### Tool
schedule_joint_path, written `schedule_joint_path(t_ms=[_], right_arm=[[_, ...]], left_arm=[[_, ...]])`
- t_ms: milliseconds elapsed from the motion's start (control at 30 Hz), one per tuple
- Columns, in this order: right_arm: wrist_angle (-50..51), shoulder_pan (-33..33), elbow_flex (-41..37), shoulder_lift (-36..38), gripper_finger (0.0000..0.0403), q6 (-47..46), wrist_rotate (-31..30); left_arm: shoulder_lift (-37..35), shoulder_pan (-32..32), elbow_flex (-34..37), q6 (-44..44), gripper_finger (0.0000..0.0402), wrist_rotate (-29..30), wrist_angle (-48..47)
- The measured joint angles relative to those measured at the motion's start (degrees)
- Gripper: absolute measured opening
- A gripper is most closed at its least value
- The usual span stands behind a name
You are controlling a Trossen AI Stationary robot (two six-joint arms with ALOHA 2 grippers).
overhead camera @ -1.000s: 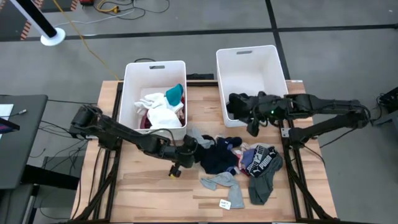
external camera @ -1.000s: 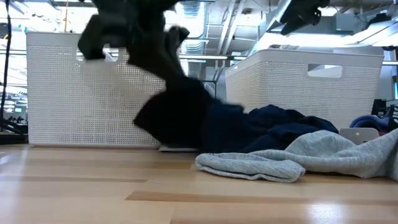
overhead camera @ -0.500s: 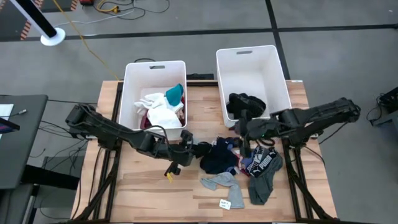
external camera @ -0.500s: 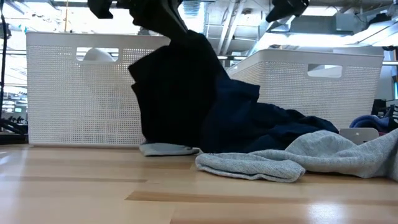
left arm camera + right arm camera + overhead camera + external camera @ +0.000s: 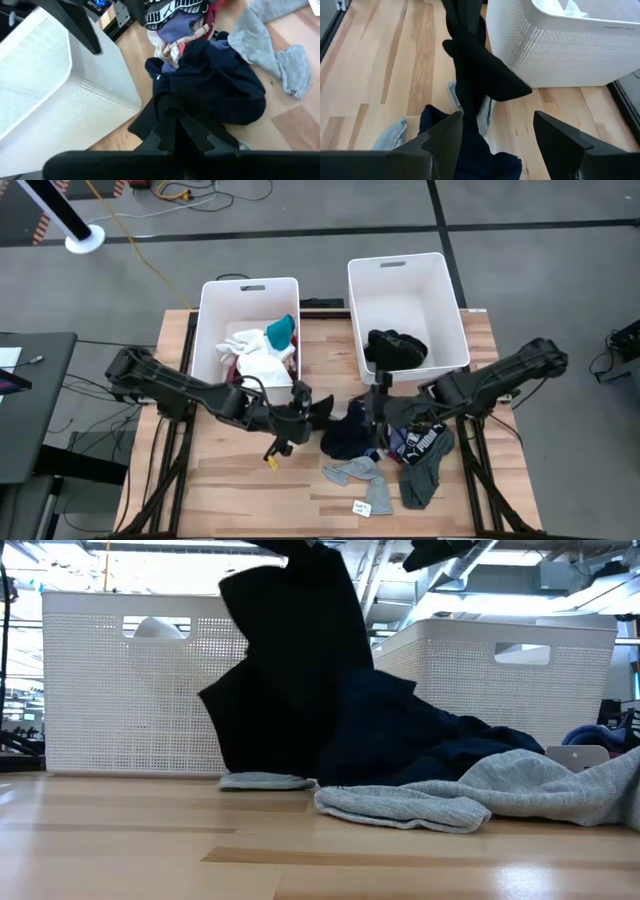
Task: Sort clothes
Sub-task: Put the black underwear into the right white bin
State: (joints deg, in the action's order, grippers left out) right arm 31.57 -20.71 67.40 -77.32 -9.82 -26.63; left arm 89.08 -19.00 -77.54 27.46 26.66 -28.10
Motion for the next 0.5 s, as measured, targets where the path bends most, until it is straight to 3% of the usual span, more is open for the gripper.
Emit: schedule_joint_path(t_ms=[500], right_arm=[[-4.47,0.19,-0.04,-11.36,0.0259,-1.33,-2.17]], left_arm=[[0.0,0.13,-8.17,5.27,0.0,5.56,-5.96]])
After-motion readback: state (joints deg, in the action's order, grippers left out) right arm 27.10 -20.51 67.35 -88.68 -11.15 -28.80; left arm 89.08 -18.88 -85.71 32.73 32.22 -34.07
